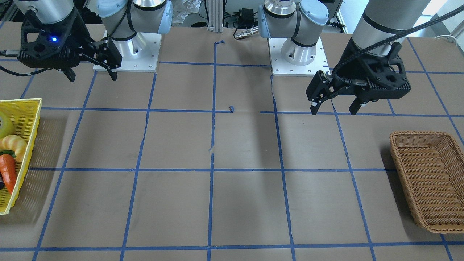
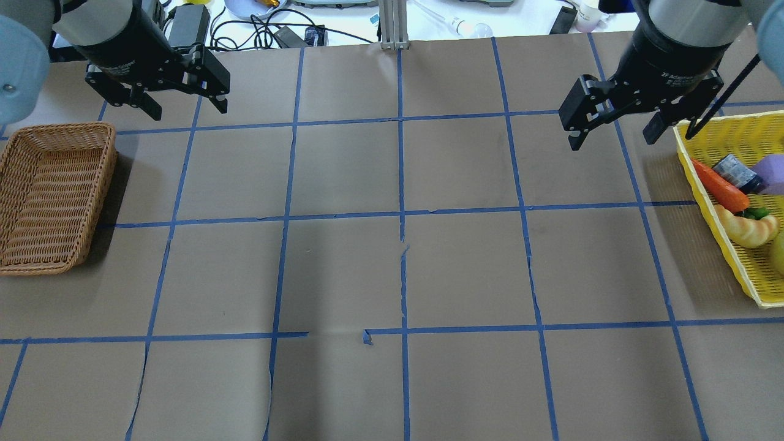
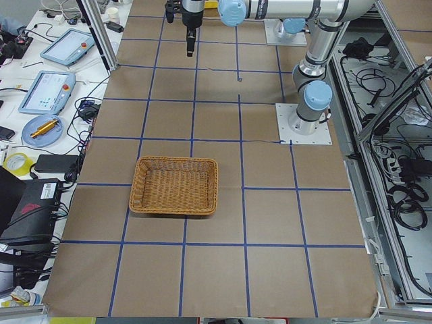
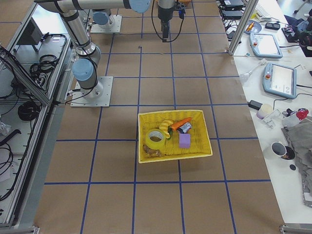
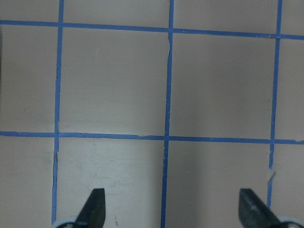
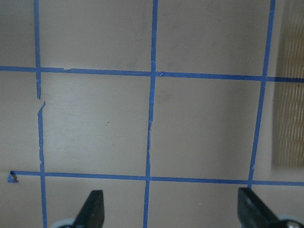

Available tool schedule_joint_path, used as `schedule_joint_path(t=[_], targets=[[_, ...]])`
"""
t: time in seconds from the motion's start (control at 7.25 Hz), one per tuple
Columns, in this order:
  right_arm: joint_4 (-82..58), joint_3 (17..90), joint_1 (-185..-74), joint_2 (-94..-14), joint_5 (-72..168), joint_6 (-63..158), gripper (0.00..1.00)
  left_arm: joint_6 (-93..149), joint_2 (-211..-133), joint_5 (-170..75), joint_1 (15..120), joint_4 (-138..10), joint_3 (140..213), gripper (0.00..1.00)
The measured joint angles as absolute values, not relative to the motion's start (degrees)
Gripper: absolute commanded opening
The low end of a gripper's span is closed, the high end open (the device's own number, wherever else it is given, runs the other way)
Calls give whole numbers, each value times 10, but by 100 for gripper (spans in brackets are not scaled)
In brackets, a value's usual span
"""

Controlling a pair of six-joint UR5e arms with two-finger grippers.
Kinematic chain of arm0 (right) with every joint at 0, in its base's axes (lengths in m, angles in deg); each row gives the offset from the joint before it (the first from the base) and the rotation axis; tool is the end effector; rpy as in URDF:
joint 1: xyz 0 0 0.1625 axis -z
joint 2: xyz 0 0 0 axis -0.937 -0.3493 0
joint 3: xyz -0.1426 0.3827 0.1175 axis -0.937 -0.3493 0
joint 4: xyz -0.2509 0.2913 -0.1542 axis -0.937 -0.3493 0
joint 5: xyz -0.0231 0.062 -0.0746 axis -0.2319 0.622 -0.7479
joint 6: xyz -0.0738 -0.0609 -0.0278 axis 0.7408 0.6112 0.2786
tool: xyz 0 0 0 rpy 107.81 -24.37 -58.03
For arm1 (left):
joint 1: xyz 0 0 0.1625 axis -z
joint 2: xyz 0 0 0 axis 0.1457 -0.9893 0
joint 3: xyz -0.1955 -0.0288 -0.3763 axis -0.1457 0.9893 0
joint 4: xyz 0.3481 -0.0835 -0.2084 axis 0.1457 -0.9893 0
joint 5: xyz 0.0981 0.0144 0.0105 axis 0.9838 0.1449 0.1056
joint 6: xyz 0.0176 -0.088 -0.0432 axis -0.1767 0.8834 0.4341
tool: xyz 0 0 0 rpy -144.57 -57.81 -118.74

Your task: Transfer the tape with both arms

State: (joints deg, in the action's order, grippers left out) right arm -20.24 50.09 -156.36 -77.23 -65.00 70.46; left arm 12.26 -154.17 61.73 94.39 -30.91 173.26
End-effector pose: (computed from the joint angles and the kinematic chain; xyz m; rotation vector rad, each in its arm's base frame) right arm 0.1074 -0.4716 0.5126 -0.0811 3.1357 0.0277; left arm -0.1012 -0.5266 0.5053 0.0749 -3.0979 0.2118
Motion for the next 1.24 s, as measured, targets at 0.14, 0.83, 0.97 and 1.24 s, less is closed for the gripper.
schedule_joint_path(t=[0.14, 0.83, 0.97, 1.24], targets=[[-200, 501, -1564, -772, -652, 705, 100, 123, -1541, 618, 944, -309, 1733, 100], [-199, 502, -1565, -772, -653, 705, 100, 121, -1541, 618, 948, -319, 1733, 100], [-200, 503, -1566, -771, -653, 706, 100, 120, -1541, 619, 951, -320, 1734, 100], [-200, 505, -1565, -771, -658, 707, 100, 121, -1539, 620, 958, -321, 1742, 100]])
